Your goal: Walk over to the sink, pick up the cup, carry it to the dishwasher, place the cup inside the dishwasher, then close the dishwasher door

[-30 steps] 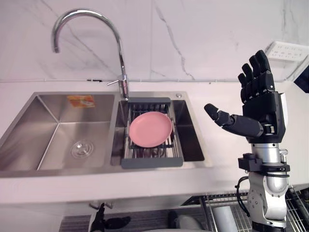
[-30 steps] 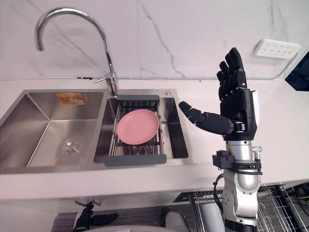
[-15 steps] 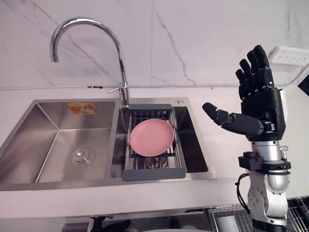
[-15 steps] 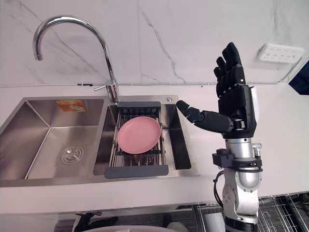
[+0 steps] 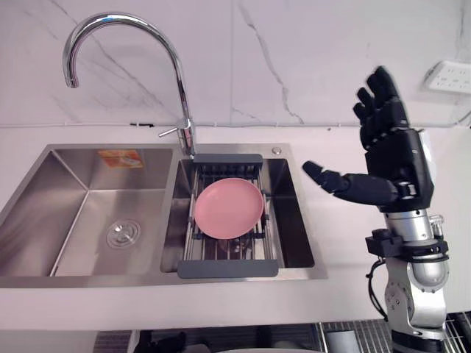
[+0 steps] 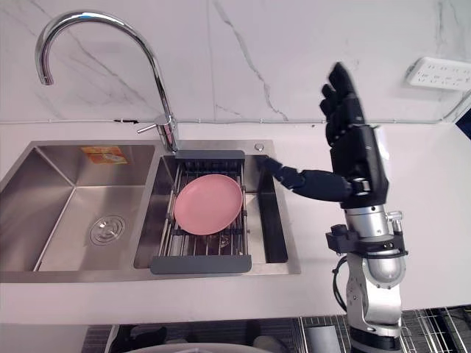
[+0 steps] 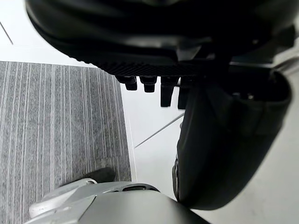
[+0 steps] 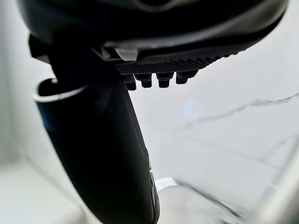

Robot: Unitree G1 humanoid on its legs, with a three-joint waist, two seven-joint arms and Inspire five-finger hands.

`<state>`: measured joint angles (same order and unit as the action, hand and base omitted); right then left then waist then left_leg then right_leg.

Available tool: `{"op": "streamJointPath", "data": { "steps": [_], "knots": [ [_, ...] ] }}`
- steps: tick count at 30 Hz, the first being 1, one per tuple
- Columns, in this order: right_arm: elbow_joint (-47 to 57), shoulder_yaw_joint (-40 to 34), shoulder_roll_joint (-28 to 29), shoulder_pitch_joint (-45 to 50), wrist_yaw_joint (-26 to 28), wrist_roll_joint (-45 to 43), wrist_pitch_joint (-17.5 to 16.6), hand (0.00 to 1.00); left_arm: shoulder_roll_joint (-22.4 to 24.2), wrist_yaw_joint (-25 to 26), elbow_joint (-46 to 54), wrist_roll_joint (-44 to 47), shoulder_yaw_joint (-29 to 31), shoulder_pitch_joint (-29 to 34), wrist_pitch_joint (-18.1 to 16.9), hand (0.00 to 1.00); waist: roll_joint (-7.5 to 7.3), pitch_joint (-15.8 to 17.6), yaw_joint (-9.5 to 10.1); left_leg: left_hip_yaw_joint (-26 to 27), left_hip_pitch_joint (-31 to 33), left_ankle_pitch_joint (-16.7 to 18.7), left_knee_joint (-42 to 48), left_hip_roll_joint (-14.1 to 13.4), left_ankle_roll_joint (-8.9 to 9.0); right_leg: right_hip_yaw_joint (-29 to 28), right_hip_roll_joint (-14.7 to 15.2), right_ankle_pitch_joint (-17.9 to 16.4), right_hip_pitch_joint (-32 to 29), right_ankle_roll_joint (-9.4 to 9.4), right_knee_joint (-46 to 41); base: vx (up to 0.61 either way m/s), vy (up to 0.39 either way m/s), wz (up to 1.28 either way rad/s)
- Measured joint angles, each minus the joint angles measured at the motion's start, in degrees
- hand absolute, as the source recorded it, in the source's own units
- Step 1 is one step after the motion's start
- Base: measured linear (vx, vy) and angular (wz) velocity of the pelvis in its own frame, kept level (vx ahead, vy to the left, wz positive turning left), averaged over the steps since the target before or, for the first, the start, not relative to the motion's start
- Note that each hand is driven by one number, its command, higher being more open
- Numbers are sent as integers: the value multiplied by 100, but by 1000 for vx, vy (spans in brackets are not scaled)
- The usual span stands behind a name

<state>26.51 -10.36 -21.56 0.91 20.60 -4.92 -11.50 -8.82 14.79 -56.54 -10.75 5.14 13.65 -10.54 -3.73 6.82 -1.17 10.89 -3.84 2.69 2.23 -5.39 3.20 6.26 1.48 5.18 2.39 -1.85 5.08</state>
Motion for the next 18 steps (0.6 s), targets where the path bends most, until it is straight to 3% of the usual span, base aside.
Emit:
{"op": "streamJointPath", "data": {
  "steps": [3,6,10,18],
  "knots": [
    [573,518,-463,-50,621,1124,231,100,-90,-111,-1,-70,37,-22,90,100,-161,-112,34,5,90,1,2,-29,15,381,62,-47,-77,-12,2,0,0,0],
    [864,920,-570,-105,1146,2121,559,100,-162,-269,-8,-234,153,-52,194,100,-310,-220,49,9,181,11,0,-48,49,785,128,-38,-164,-39,-3,35,-4,0],
    [705,813,-570,-74,1196,2575,994,100,-148,-400,-33,-271,232,-25,213,100,-321,-232,26,17,165,16,-24,-31,59,794,144,23,-154,-33,-26,41,10,0],
    [645,877,-571,-40,1418,3290,820,100,-163,-399,-190,-493,238,-49,230,100,-299,-316,22,53,100,15,-67,-26,60,765,149,19,-118,-41,-1,-15,4,-1]
  ]
}}
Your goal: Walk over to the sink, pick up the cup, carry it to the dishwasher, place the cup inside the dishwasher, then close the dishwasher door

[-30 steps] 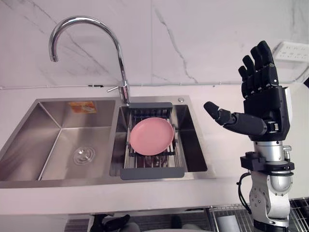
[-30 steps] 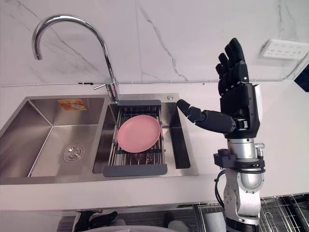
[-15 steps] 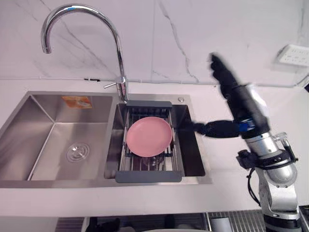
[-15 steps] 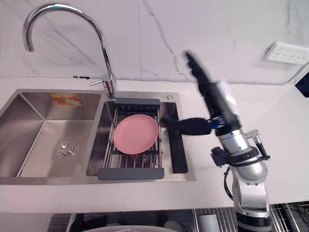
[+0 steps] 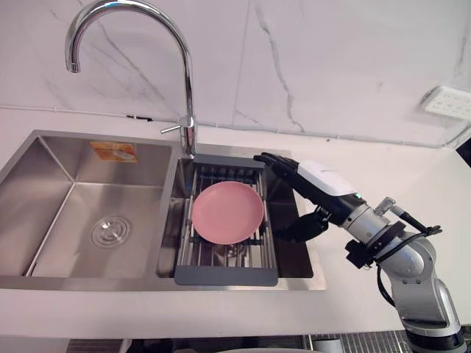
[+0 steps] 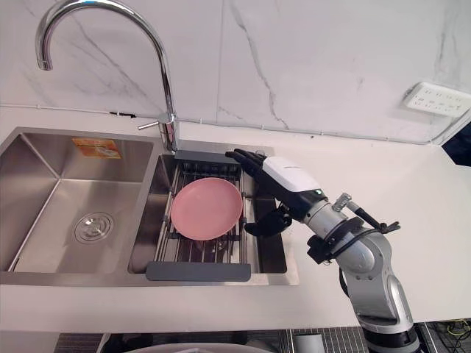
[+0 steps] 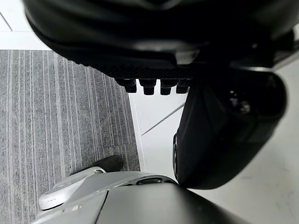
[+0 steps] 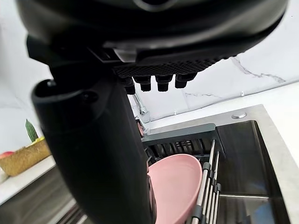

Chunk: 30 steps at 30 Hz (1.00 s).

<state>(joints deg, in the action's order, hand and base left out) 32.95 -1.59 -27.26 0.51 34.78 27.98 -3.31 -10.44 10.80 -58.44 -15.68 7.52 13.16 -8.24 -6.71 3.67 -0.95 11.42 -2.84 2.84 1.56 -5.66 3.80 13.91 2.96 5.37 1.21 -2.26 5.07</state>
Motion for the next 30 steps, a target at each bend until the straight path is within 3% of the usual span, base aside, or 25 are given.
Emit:
{"op": "streamJointPath", "data": {
  "steps": [16,17,22,26,30],
  "knots": [
    [-335,871,4,-39,114,601,-9,100,-22,-12,-82,-29,-61,-46,38,100,22,-130,33,-42,-20,-86,-154,10,11,46,-5,5,-22,7,8,-3,2,1],
    [-777,1113,73,-56,-14,1045,2,100,-12,-9,-82,-132,-122,-116,40,100,72,-230,150,-139,-19,-196,-279,18,11,146,-5,6,-27,8,11,-51,35,20],
    [-793,1152,78,-89,-35,1053,5,100,-12,-9,-82,-132,-121,-116,40,100,79,-230,162,-145,-18,-200,-279,18,11,151,-5,6,-26,10,11,-10,8,4],
    [-1216,1671,236,-276,-474,2193,-2,100,-9,-20,-78,-131,-135,-156,54,100,89,-242,199,-203,0,-215,-282,20,11,204,-2,6,-19,9,12,-4,6,6],
    [-1406,1865,285,-278,-532,2511,-14,100,6,-20,-72,-131,-136,-184,54,100,91,-247,268,-263,13,-235,-294,27,9,248,4,6,-13,9,13,-3,11,6]
  ]
}}
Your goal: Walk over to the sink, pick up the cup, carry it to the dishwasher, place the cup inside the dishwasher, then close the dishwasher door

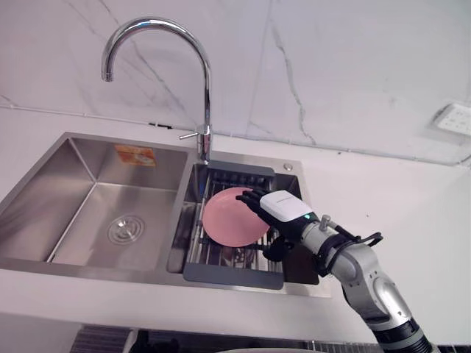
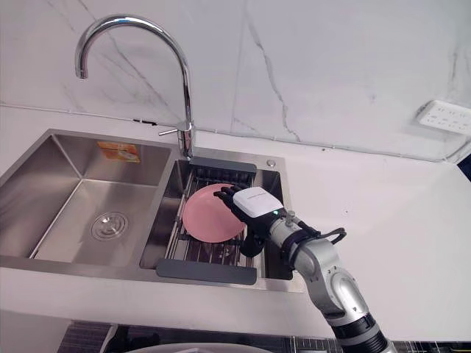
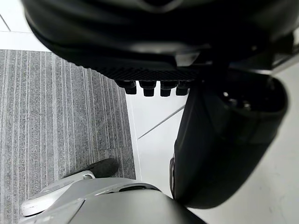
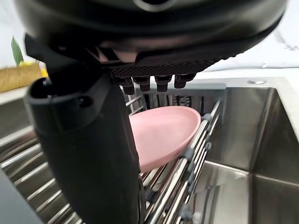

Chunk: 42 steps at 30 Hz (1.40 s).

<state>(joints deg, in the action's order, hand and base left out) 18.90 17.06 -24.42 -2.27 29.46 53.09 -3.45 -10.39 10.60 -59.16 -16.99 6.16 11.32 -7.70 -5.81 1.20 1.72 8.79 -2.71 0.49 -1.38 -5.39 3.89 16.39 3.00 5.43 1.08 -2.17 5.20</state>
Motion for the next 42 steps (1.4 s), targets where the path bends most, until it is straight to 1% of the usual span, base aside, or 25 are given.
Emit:
{"op": "streamJointPath", "data": {
  "steps": [6,11,16,18,24,25,27,28,30,31,33,34,39,42],
  "knots": [
    [-234,239,5,-193,-6,170,5,100,-1,-10,1,-1,-1,-18,1,100,4,-3,19,-50,5,-60,-43,2,2,72,1,0,12,1,1,-15,8,6],
    [-308,366,38,-223,-5,486,42,100,-1,-74,11,0,0,-32,2,100,5,-4,50,-99,16,-90,-65,2,1,120,2,0,19,1,1,-12,9,5],
    [-407,371,56,-257,-6,620,64,100,-1,-87,17,0,0,-32,2,100,-1,-8,61,-103,15,-94,-71,2,-1,125,2,0,21,1,1,0,0,0],
    [-520,376,97,-305,-7,930,70,100,1,-88,22,2,0,-35,16,100,-9,-13,63,-103,15,-94,-71,2,0,125,2,0,21,1,1,0,0,0],
    [-737,539,106,-346,-123,1361,118,100,4,-88,25,5,1,-50,69,100,-27,-27,72,-103,14,-94,-70,2,-1,126,2,1,23,1,1,0,0,0],
    [-746,584,107,-350,-137,1414,127,0,4,-88,26,5,1,-51,74,100,-27,-28,72,-103,14,-94,-70,2,-1,127,2,1,24,1,1,0,0,0],
    [-819,592,127,-357,-188,1414,126,0,5,-88,26,5,1,-59,95,100,-27,-28,75,-106,15,-94,-70,2,-1,129,2,1,28,1,1,0,0,0],
    [-975,593,167,-378,-235,1415,165,0,5,-90,32,5,0,-59,111,100,19,5,73,-108,-29,-98,-84,4,1,139,7,-1,63,-1,0,0,0,0],
    [-1082,596,219,-378,-267,1416,204,0,11,-90,44,4,0,-43,115,100,10,-1,72,-103,-79,-106,-116,7,2,137,9,-2,110,-3,0,0,0,0],
    [-1096,606,229,-378,-294,1423,205,0,10,-91,55,4,0,-35,115,100,31,12,71,-101,-88,-114,-137,8,6,137,10,-6,113,-7,1,0,0,0],
    [-1145,625,250,-379,-642,1476,213,0,11,-92,85,3,-2,-37,115,100,37,16,63,-101,-99,-146,-205,17,11,149,19,-13,104,-15,1,-8,6,2],
    [-1159,631,261,-378,-713,1495,216,0,11,-92,89,3,-1,-35,116,100,37,17,60,-101,-104,-154,-220,17,14,154,19,-22,104,-26,1,-17,14,4],
    [-1396,640,347,-401,-1834,1918,277,0,16,-94,141,2,-2,-30,120,100,66,36,56,-91,-104,-162,-261,17,28,169,23,-33,93,-27,0,0,0,0],
    [-1626,643,375,-397,-2281,1935,276,0,35,-94,155,2,-2,-32,119,100,118,72,60,-91,-104,-163,-277,26,28,177,35,-33,90,-28,-1,0,0,0]
  ]
}}
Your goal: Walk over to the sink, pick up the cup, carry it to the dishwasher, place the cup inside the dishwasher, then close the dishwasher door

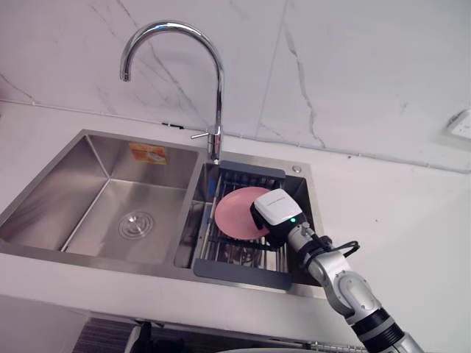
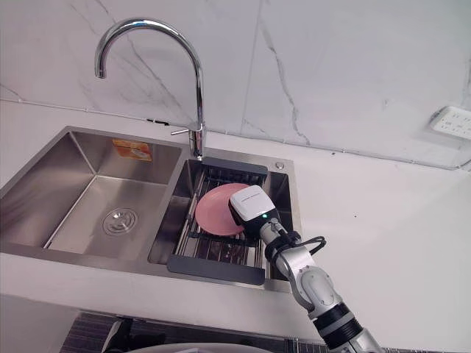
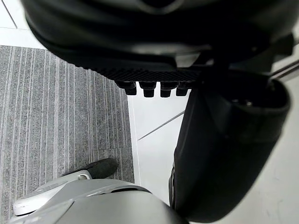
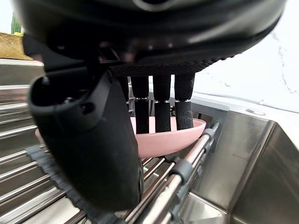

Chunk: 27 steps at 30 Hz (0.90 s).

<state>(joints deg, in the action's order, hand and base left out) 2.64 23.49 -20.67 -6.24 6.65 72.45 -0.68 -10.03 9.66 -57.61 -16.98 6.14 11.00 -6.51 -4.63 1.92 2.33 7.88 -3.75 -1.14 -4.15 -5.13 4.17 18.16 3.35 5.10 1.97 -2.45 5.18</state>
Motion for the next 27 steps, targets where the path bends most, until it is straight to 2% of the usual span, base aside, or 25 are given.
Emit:
{"op": "streamJointPath", "data": {
  "steps": [5,7,13,27],
  "knots": [
    [13,-93,-8,0,-692,-34,13,0,44,5,36,-1,0,13,-10,100,84,56,-6,5,-7,6,-1,3,9,-3,5,-8,0,-13,-17,0,0,0],
    [18,-96,-10,0,-809,-46,1,0,73,10,96,-8,0,36,-25,100,112,75,-8,8,-9,10,1,3,15,-7,6,-10,1,-15,-25,0,0,0],
    [99,-104,-48,3,-916,-447,-115,0,121,107,94,-8,2,37,-59,100,133,91,-7,6,-1,25,15,3,27,-10,5,-14,1,-15,-13,0,0,0],
    [1318,-806,-358,214,-1110,-1518,-531,0,151,247,32,-19,1,43,-187,100,129,91,-16,-104,-110,14,41,-3,6,61,-13,-16,154,-7,-15,0,1,3]
  ]
}}
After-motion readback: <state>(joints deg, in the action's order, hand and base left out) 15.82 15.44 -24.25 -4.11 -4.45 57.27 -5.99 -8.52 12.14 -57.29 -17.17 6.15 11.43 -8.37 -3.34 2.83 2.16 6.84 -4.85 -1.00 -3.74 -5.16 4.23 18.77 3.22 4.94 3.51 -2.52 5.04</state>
